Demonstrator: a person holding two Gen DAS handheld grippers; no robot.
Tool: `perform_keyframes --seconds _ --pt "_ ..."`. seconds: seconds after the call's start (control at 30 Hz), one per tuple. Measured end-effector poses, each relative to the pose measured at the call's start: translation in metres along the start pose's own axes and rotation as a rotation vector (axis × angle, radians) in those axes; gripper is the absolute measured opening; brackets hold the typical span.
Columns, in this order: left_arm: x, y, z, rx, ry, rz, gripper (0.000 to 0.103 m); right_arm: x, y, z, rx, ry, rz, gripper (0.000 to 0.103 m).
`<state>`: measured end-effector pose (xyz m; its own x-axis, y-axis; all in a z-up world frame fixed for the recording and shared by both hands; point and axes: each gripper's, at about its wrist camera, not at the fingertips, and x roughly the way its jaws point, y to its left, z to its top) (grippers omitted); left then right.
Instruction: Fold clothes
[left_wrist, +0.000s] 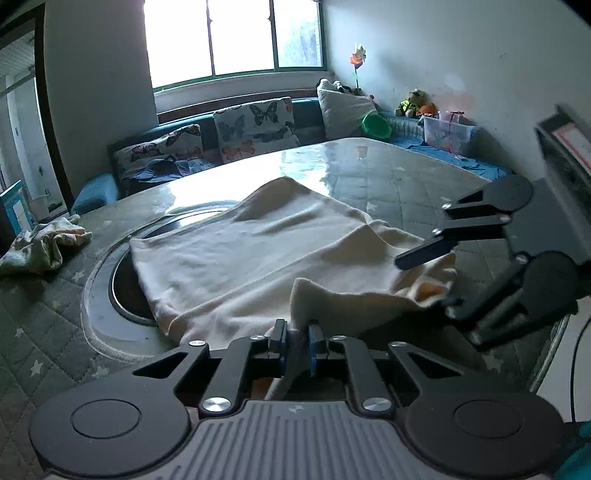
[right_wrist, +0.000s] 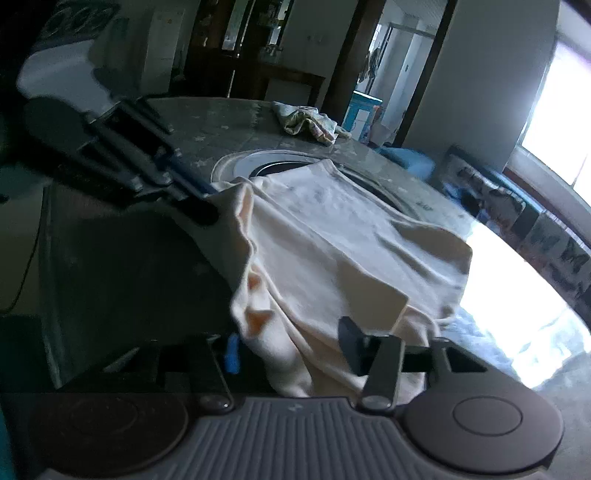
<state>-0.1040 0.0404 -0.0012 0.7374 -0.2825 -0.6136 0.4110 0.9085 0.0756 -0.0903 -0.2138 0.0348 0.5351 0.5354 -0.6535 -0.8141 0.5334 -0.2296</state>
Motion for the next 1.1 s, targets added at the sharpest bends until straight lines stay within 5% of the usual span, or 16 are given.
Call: perform_keyframes --seconds 0.07,0.3,0.57,0.63,0.73,1.1 --pt "-0.004 -0.003 -0.005 0.015 0.002 0.006 0.02 0.006 -0.006 0.003 0.038 0.006 0.036 0.028" --pt "-0.011 -0.011 -0.023 0.072 0.002 0.036 0.045 0.006 -0.026 0.014 0.153 0.006 0.091 0.019" --pt "-0.001 -0.016 -0.027 0.145 -0.01 0.078 0.049 0.003 -0.036 0.027 0.201 -0.014 0.088 0.013" --pt "0.001 -0.014 -0.028 0.161 -0.009 0.087 0.028 0.002 -0.034 0.028 0.2 -0.021 0.082 0.012" --pt "0.001 -0.009 -0.027 0.155 -0.009 0.09 0.011 -0.002 -0.03 0.025 0.2 -0.036 0.071 0.01" --pt "-0.051 -0.01 -0.024 0.14 -0.061 0.044 0.006 -0.049 -0.01 0.023 0.17 -0.107 0.088 0.007"
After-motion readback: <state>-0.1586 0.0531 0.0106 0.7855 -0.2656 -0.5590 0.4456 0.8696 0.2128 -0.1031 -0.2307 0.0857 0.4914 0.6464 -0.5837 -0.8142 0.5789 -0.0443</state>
